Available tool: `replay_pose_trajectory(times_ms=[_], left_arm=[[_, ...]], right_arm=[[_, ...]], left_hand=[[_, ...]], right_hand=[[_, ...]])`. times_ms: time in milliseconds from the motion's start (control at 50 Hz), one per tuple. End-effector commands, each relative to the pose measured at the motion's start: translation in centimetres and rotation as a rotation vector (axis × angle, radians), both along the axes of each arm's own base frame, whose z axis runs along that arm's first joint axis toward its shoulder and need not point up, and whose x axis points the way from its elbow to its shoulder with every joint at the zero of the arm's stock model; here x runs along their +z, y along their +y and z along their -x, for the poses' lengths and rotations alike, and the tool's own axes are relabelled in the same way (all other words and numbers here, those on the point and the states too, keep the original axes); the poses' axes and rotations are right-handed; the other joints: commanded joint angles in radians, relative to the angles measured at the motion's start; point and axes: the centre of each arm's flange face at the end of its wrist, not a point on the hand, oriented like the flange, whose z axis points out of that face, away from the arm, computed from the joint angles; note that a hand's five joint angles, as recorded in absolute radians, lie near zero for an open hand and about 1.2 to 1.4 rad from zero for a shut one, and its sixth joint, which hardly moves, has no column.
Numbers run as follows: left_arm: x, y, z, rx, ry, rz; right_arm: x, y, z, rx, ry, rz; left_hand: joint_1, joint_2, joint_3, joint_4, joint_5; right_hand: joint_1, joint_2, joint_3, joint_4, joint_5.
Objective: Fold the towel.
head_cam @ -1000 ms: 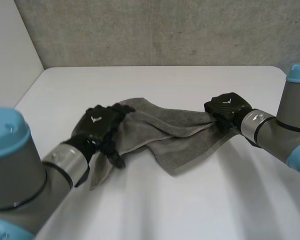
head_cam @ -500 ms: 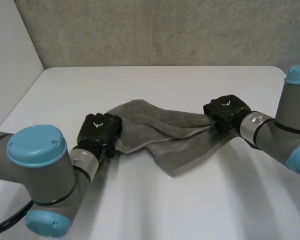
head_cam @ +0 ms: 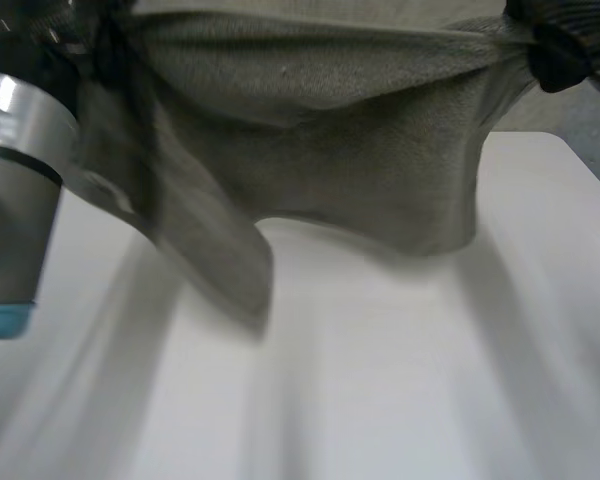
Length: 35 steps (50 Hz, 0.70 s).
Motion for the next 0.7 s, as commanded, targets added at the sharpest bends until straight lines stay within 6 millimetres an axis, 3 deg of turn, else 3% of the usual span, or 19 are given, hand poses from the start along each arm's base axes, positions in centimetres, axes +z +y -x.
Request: replay_pose_trajectory(times_ms=[20,60,120,160,180,220,260,340,380,400,440,460,480,500,520,560,600,620,700], left_arm=[[1.8,0.4,0.4,-0.073,-0.050,-0.037],[-2.1,-2.1,1.4,-0.077,-0.116,-0.183],[-3.9,-3.1,1.9,-0.077,-0.151,-0.254],[-7.5,-4.9,2.7,-0.081,-0.217,-0.400],[-7.5,-4.9,2.7,-0.081,-0.217,-0.401],[-10.4,-7.0,3.7,-0.082,-0.261,-0.508],[-10.9,-8.0,4.2,-0.085,-0.261,-0.527],[-8.8,-9.4,4.7,-0.080,-0.222,-0.467],[-4.2,-10.7,4.7,-0.075,-0.102,-0.300],[-4.2,-10.7,4.7,-0.075,-0.101,-0.299],[-0.6,-11.0,4.4,-0.092,0.043,-0.156],[-0.6,-11.0,4.4,-0.092,0.044,-0.155],[2.1,-10.3,3.6,-0.102,0.113,-0.078],[2.2,-10.3,3.6,-0.102,0.113,-0.077],[4.1,-9.6,2.7,-0.111,0.160,-0.023],[4.8,-9.0,2.1,-0.121,0.179,-0.009],[3.2,-8.4,1.6,-0.121,0.164,-0.054],[3.2,-8.4,1.6,-0.121,0.163,-0.055],[-1.2,-8.3,1.6,-0.141,0.105,-0.162]], right_arm=[[-2.5,0.5,0.3,0.022,0.183,-0.177],[-6.0,0.6,-0.7,0.076,0.351,-0.287],[-7.7,0.6,-1.1,0.095,0.426,-0.332],[-10.9,-0.3,-1.5,0.090,0.527,-0.405],[-10.9,-0.3,-1.5,0.089,0.527,-0.406],[-11.8,-2.7,-2.3,0.034,0.542,-0.346],[-11.5,-4.1,-2.9,-0.005,0.528,-0.263],[-8.7,-7.2,-4.3,-0.097,0.424,0.012],[-5.0,-9.3,-5.2,-0.171,0.268,0.325],[-5.0,-9.3,-5.2,-0.171,0.268,0.327],[-1.7,-9.2,-5.2,-0.215,0.138,0.585],[-1.6,-9.2,-5.2,-0.215,0.137,0.586],[0.2,-8.4,-4.7,-0.234,0.097,0.676],[0.2,-8.4,-4.7,-0.234,0.097,0.677],[1.0,-7.5,-4.5,-0.235,0.086,0.702],[0.7,-7.1,-4.4,-0.230,0.093,0.683],[-1.7,-6.9,-4.3,-0.205,0.140,0.565],[-1.7,-6.9,-4.3,-0.205,0.140,0.564],[-6.6,-5.8,-4.0,-0.151,0.254,0.285]], left_hand=[[-0.097,-0.120,-0.155,-0.126,-0.302],[-0.097,-0.120,-0.155,-0.126,-0.302],[-0.097,-0.120,-0.155,-0.126,-0.302],[-0.097,-0.120,-0.155,-0.126,-0.302],[-0.097,-0.120,-0.155,-0.126,-0.302],[-0.097,-0.120,-0.155,-0.126,-0.302],[-0.097,-0.120,-0.155,-0.126,-0.302],[-0.097,-0.120,-0.155,-0.126,-0.302],[-0.097,-0.120,-0.155,-0.126,-0.302],[-0.097,-0.120,-0.155,-0.126,-0.302],[-0.097,-0.120,-0.155,-0.126,-0.302],[-0.097,-0.120,-0.155,-0.126,-0.302],[-0.097,-0.120,-0.155,-0.126,-0.302],[-0.097,-0.120,-0.155,-0.126,-0.302],[-0.097,-0.120,-0.155,-0.126,-0.302],[-0.097,-0.120,-0.155,-0.126,-0.302],[-0.097,-0.120,-0.155,-0.126,-0.302],[-0.097,-0.120,-0.155,-0.126,-0.302],[-0.097,-0.120,-0.155,-0.126,-0.302]], right_hand=[[0.058,0.103,0.059,0.048,0.054],[0.058,0.103,0.059,0.048,0.054],[0.058,0.103,0.059,0.048,0.054],[0.058,0.103,0.059,0.048,0.054],[0.058,0.103,0.059,0.048,0.054],[0.058,0.103,0.059,0.048,0.054],[0.058,0.103,0.059,0.048,0.054],[0.058,0.103,0.059,0.048,0.054],[0.058,0.103,0.059,0.048,0.054],[0.058,0.103,0.059,0.048,0.054],[0.058,0.103,0.059,0.048,0.054],[0.058,0.103,0.059,0.048,0.054],[0.058,0.103,0.059,0.048,0.054],[0.058,0.103,0.059,0.048,0.054],[0.058,0.103,0.059,0.048,0.054],[0.058,0.103,0.059,0.048,0.054],[0.058,0.103,0.059,0.048,0.054],[0.058,0.103,0.059,0.048,0.054],[0.058,0.103,0.059,0.048,0.054]])
